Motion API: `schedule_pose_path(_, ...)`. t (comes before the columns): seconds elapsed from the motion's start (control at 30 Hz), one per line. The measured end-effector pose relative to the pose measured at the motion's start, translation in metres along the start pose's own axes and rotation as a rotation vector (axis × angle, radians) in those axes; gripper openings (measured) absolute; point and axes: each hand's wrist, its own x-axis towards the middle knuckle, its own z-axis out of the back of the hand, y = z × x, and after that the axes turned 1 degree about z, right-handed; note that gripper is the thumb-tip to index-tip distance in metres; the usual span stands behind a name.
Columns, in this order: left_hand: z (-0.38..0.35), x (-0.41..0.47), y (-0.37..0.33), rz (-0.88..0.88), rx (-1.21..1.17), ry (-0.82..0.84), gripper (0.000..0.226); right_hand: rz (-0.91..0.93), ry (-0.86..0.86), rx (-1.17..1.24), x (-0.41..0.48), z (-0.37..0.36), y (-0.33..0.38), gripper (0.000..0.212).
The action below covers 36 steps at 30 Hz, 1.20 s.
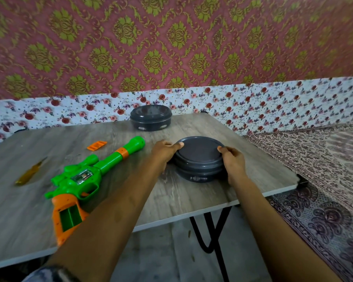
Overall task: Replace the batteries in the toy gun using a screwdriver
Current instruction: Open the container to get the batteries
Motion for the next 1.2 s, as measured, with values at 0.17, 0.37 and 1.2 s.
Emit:
schedule_pose_path(0.17, 0.031, -0.037, -0.021, -0.406, 0.420, 0.096, 0.033, 0.271, 0.245, -0.294, -0.016, 0.032, 0.000, 0.075)
schedule_pose_path(0.37, 0.032, -0.039, -0.025, -0.484, 0.670, 0.244, 0.036, 0.424, 0.413, -0.615, 0.000, 0.034, 0.001, 0.078)
schedule_pose_path(1.2, -0.081, 0.298, -0.059, -0.500, 1.117, 0.125, 0.091, 0.405, 0.319, -0.498, 0.338, -0.132, -0.019, 0.096)
